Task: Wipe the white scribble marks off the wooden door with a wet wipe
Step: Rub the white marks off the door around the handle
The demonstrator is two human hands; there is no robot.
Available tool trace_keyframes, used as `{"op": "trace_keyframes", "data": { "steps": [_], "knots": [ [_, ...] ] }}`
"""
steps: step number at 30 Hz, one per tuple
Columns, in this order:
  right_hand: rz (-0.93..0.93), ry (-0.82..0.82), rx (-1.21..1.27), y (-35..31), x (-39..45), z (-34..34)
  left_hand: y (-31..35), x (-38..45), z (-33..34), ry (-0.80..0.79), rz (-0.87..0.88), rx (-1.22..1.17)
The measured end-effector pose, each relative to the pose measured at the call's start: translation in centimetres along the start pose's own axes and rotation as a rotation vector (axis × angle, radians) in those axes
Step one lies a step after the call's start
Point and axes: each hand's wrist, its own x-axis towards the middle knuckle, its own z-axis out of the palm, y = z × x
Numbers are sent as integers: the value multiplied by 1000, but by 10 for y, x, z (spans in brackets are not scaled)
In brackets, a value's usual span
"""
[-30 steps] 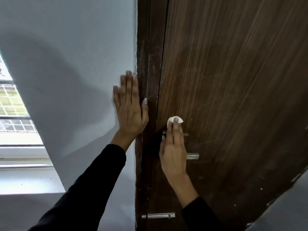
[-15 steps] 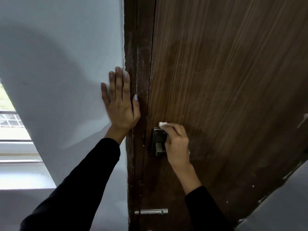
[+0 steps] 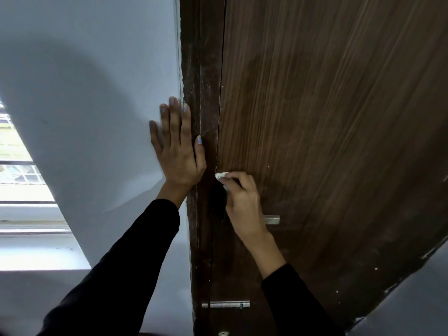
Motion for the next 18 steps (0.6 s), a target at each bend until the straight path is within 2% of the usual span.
{"op": "trace_keyframes", "data": {
  "steps": [8, 13, 15, 18],
  "knots": [
    [131, 76, -43, 17, -7, -9, 2, -2, -1, -11, -19, -1],
    [-43, 29, -58, 8, -1, 1, 2, -2, -2, -17, -12, 3],
    [4, 102, -53, 18, -6, -3, 1, -4, -2, -35, -10, 2],
    [164, 354, 15, 39, -10, -17, 1, -9, -3, -64, -18, 11]
  ]
}}
